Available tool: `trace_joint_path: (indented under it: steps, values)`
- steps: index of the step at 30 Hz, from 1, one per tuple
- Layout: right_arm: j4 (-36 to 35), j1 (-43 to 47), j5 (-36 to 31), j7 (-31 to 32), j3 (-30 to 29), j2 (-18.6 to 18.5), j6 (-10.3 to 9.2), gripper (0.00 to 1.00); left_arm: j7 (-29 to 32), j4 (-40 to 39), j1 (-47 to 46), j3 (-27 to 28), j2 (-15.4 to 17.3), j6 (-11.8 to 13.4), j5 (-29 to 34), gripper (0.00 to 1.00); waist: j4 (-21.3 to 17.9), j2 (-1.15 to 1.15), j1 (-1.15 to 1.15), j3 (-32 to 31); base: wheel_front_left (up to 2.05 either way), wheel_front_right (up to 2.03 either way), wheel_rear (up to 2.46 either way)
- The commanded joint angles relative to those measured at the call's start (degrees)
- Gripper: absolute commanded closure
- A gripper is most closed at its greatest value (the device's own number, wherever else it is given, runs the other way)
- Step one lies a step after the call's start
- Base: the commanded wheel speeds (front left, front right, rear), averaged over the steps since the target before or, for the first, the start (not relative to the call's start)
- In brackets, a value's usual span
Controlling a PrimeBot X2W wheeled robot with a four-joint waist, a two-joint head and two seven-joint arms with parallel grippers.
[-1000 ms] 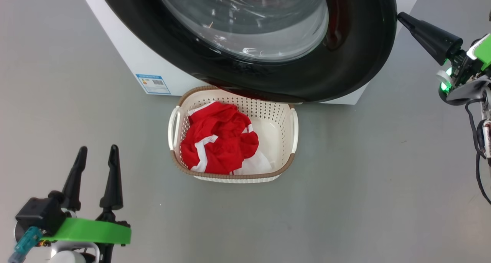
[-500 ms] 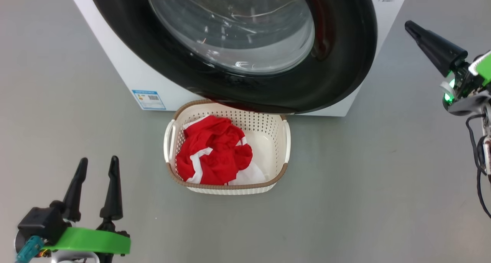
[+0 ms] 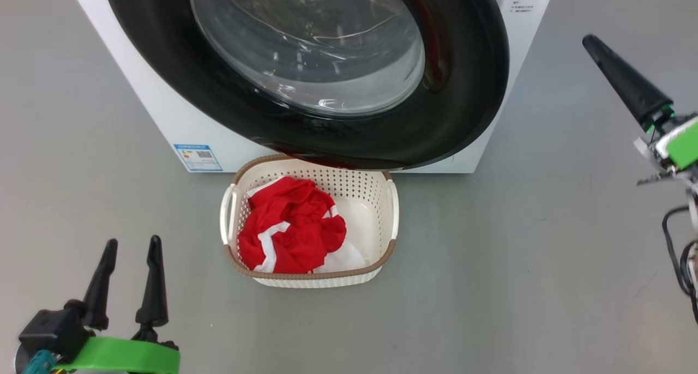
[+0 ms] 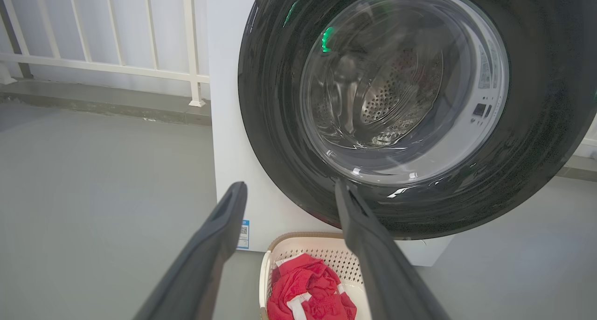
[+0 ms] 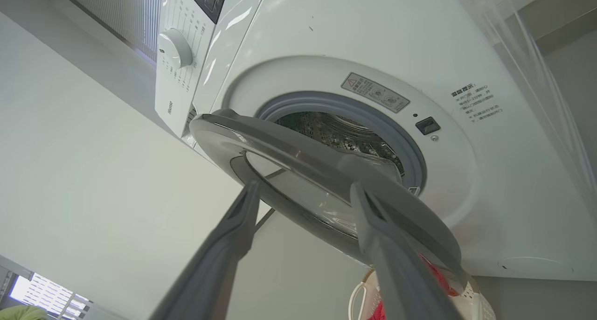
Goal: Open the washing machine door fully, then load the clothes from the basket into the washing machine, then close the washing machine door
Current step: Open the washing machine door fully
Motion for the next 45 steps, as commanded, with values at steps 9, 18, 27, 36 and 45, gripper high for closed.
trace_joint_path:
  steps: [9, 18, 27, 36, 45]
  values:
    - [-11.23, 9.72, -9.04, -14.48, 3.21, -5.47, 0.09, 0.00, -0.52, -2.59, 0.34, 2.78, 1.38, -0.18, 1.06, 0.00, -1.31, 0.00, 0.00, -0.18, 0.00, 0.00, 0.00]
    - [-12.31, 16.37, -18.77, -29.84, 7.36, -9.30, 0.09, 0.00, -0.52, -3.48, 0.86, 2.75, 1.69, -0.18, 1.30, 0.00, -1.93, 0.00, 0.00, -0.36, 0.00, 0.00, 0.00]
    - [-7.35, 19.61, -28.97, -39.42, 10.15, -10.24, 0.09, 0.00, -0.52, -4.20, 1.15, 2.20, 1.95, -0.18, 1.40, 0.00, -1.77, 0.00, 0.00, -0.30, 0.00, 0.00, 0.00]
    - [-3.94, 20.45, -43.25, -41.27, 8.63, -7.20, 0.09, 0.00, -0.52, -4.28, 1.25, 1.94, 1.96, -0.18, 1.37, 0.00, -1.60, 0.00, 0.00, -0.04, 0.00, 0.00, 0.00]
    - [-3.38, 21.41, -48.72, -41.30, 8.54, -3.99, 0.09, 0.00, -0.52, -4.11, 1.03, 1.71, 1.90, -0.18, 1.38, 0.00, -1.38, 0.00, 0.00, 0.11, 0.00, 0.00, 0.00]
